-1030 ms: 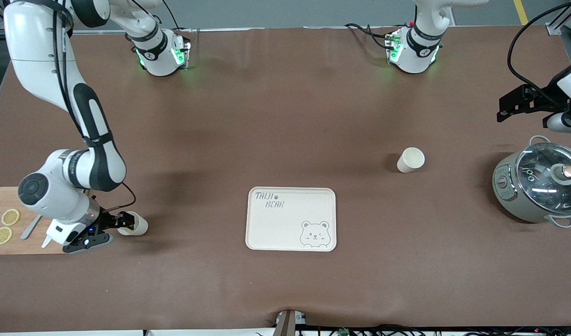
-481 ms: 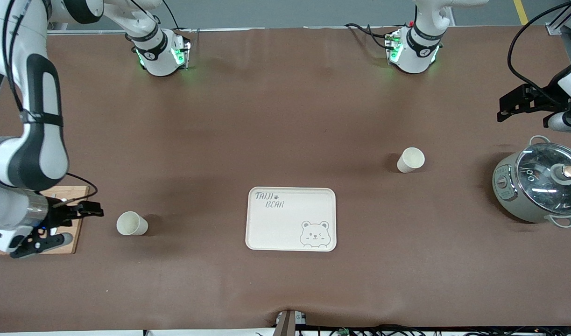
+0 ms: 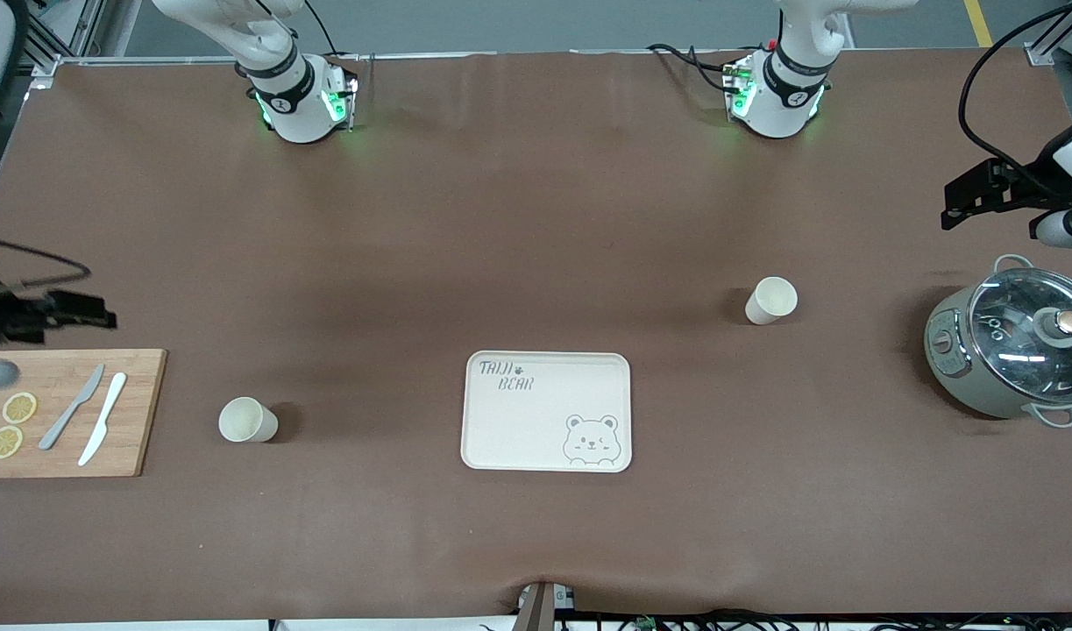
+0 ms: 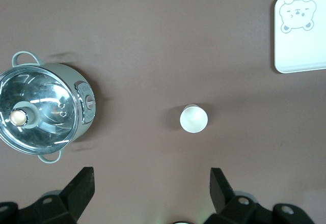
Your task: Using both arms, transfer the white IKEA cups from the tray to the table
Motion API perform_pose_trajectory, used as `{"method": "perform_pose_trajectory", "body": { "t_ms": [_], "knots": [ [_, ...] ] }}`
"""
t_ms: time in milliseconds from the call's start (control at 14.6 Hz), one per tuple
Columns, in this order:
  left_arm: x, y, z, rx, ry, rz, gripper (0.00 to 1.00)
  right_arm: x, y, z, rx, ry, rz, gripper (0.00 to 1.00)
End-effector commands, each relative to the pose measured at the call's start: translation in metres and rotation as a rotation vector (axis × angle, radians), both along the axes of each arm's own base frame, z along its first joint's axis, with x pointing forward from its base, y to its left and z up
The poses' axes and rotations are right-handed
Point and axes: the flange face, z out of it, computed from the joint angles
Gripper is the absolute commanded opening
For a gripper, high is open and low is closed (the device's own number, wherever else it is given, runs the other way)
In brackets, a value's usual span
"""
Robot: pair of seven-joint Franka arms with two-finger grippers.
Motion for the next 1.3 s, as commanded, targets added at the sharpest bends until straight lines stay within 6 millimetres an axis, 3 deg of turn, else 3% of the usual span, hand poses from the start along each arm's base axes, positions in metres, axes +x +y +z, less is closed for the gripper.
{"method": "perform_pose_trajectory", "body": {
  "t_ms": [0, 206, 412, 618, 824, 1030, 1236],
  "knots": [
    [-0.003, 0.002, 0.005, 0.026, -0.002, -0.006, 1.00, -0.035, 0.001, 0.026, -0.004, -0.010, -0.063, 1.00],
    [-0.002, 0.004, 0.005, 0.027, -0.004, -0.004, 1.00, -0.058, -0.003, 0.023, 0.010, -0.033, -0.075, 1.00],
    [-0.002, 0.005, 0.006, 0.072, -0.007, -0.008, 1.00, -0.101, -0.003, -0.009, 0.029, -0.151, -0.081, 1.00],
    [-0.002, 0.005, 0.006, 0.072, -0.007, -0.008, 1.00, -0.105, 0.011, -0.014, 0.006, -0.145, -0.117, 1.00],
    [-0.002, 0.005, 0.006, 0.072, -0.007, -0.009, 1.00, -0.110, 0.049, 0.010, -0.101, -0.121, -0.205, 1.00],
    [-0.002, 0.006, 0.006, 0.072, -0.007, -0.006, 1.00, -0.112, 0.039, 0.035, -0.098, -0.129, -0.095, 1.00],
    [-0.002, 0.006, 0.004, 0.072, -0.005, -0.008, 1.00, -0.120, 0.035, 0.063, -0.087, -0.121, -0.116, 1.00]
  ]
}}
